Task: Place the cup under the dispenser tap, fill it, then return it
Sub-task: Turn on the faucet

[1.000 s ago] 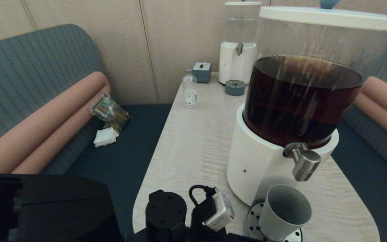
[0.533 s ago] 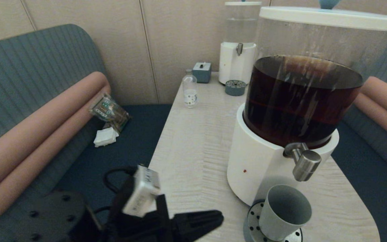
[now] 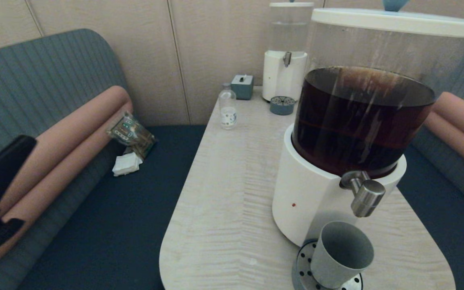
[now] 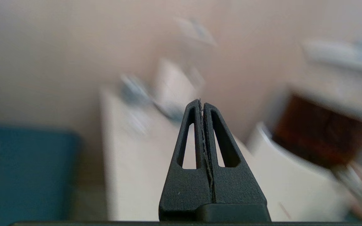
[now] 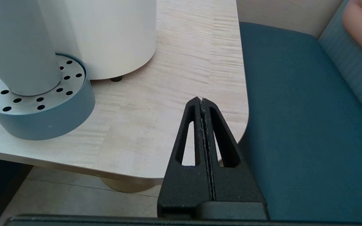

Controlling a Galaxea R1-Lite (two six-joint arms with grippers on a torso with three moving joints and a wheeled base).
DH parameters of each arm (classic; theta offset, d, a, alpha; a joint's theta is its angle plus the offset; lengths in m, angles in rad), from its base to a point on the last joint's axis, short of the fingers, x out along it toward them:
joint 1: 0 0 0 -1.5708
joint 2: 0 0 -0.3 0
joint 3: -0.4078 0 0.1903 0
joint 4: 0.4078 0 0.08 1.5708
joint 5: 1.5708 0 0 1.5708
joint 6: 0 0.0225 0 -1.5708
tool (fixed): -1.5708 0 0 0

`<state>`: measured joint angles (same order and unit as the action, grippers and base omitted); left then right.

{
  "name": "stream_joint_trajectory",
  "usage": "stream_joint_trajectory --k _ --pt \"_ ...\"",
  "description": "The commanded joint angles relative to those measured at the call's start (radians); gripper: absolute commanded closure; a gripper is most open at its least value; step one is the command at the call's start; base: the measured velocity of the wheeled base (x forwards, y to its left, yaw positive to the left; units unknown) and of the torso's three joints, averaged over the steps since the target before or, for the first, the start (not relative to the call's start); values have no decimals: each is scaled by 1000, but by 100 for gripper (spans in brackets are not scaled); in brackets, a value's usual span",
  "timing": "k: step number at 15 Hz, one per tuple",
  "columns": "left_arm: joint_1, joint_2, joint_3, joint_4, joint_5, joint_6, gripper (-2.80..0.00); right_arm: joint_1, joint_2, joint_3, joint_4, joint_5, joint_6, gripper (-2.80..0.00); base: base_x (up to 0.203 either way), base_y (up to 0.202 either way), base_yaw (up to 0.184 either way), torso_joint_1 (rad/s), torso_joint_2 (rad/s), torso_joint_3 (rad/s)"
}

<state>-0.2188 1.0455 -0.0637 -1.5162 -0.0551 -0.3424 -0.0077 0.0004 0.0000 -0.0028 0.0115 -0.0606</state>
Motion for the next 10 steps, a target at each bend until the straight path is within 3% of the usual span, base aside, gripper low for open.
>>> stream_joint_trajectory --k 1,4,8,10 --pt "85 -199 33 -4 5 -6 0 0 -2 9 0 1 -1 0 0 0 0 0 0 0" --pt "156 -425 55 49 11 -11 0 0 -2 9 0 1 -1 0 0 0 0 0 0 0" --pt "213 -766 62 255 11 -8 0 0 -2 9 0 1 -1 0 0 0 0 0 0 0" --pt "234 -834 63 211 15 -1 0 0 -2 9 0 1 -1 0 0 0 0 0 0 0"
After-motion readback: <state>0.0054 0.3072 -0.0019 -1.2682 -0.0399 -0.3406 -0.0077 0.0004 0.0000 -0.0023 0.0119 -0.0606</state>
